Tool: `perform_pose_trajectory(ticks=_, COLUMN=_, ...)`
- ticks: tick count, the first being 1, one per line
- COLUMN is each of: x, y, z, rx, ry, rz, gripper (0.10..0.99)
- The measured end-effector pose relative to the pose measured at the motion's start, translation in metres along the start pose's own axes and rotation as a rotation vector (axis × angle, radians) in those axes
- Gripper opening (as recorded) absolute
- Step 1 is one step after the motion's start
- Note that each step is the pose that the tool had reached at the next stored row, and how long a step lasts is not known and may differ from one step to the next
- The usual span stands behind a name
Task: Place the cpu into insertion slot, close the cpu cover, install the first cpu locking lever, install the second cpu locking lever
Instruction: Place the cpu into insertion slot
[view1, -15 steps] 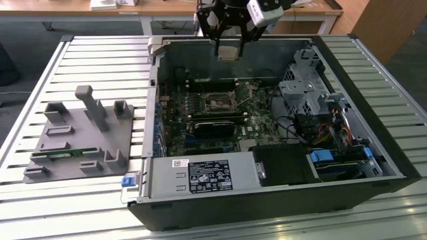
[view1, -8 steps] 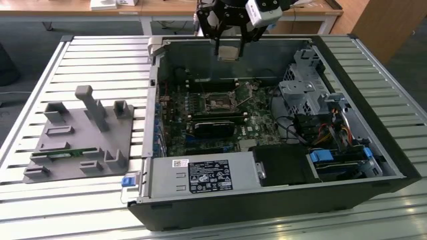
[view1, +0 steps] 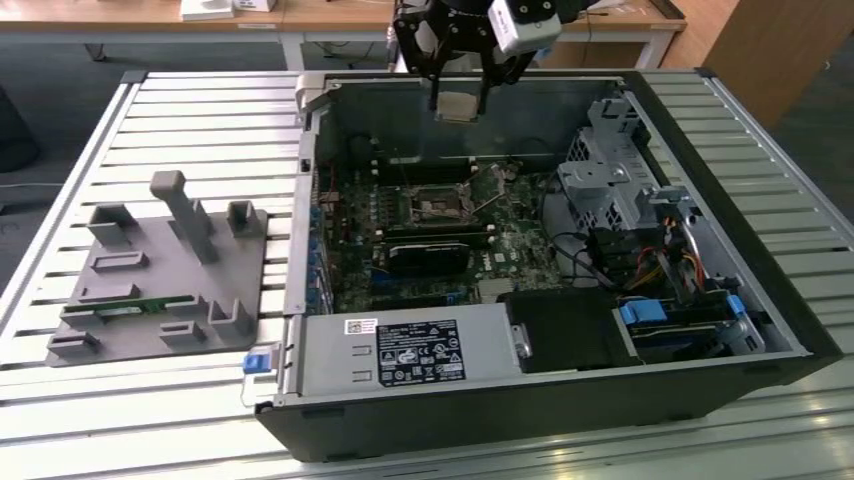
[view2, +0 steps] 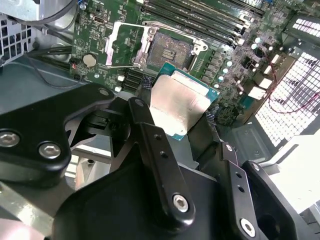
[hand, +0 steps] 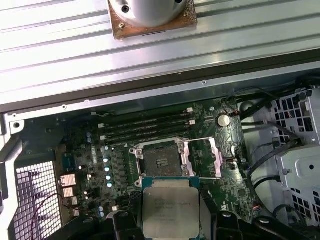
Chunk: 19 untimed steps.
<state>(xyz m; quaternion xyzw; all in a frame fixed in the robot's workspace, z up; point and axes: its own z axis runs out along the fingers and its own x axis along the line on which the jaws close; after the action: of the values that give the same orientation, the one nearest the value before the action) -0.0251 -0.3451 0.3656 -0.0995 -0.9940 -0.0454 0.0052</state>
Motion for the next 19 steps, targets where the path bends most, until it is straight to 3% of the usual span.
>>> perform_pose_trajectory(ticks=19, x=0.0001, y=0.0, z=0.0001, rx=-0.002, ry=-0.0079, rz=0.087, gripper=0.541)
